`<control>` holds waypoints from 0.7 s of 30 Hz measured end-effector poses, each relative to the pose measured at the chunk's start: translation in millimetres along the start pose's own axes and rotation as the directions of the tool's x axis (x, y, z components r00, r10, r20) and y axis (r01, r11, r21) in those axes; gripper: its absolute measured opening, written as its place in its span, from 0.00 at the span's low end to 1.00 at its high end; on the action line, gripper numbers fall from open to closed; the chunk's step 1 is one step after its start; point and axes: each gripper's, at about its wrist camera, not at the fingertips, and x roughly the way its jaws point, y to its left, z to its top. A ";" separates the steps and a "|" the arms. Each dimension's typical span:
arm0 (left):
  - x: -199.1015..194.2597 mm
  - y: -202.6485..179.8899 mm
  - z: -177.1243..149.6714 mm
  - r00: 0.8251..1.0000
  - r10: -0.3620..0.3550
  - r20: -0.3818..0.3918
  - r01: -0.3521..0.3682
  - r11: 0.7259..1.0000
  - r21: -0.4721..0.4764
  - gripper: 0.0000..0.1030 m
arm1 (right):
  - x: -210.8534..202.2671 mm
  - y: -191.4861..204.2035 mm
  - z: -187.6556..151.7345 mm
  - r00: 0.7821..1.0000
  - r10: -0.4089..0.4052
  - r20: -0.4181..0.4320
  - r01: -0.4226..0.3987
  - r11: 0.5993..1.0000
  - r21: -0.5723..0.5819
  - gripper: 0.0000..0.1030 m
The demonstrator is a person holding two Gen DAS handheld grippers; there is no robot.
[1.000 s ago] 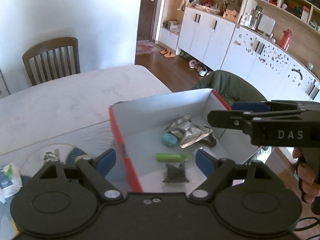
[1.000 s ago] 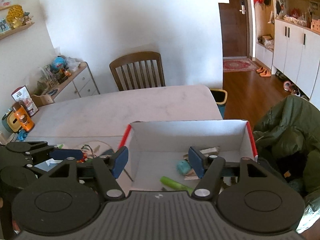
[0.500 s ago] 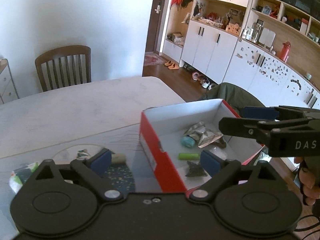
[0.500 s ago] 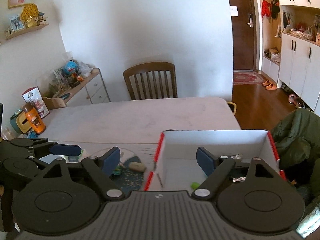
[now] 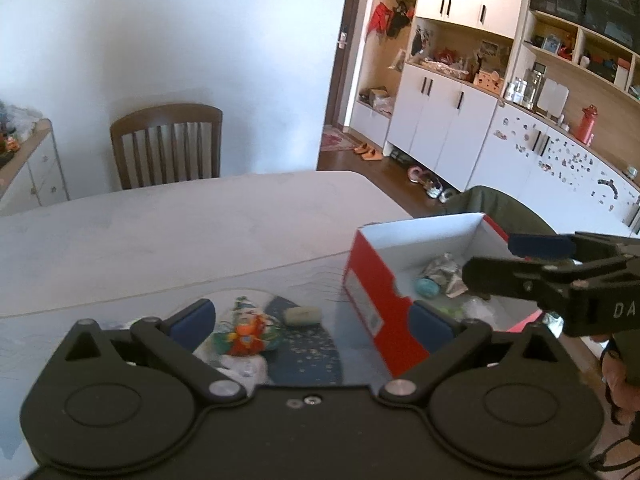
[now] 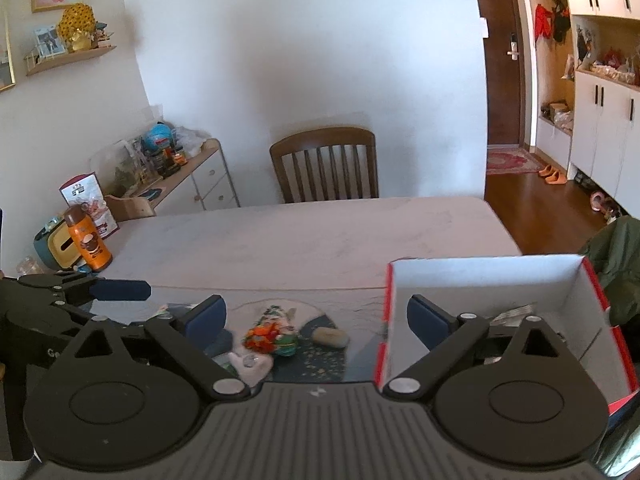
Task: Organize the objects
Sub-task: 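Withdraw both tools from the box back over the table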
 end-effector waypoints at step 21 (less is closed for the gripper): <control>-7.5 107.3 -34.9 0.993 0.115 0.004 -0.114 0.992 -0.044 1.00 | 53.5 85.9 -32.5 0.999 -0.009 -0.043 0.008 0.999 -0.038 0.95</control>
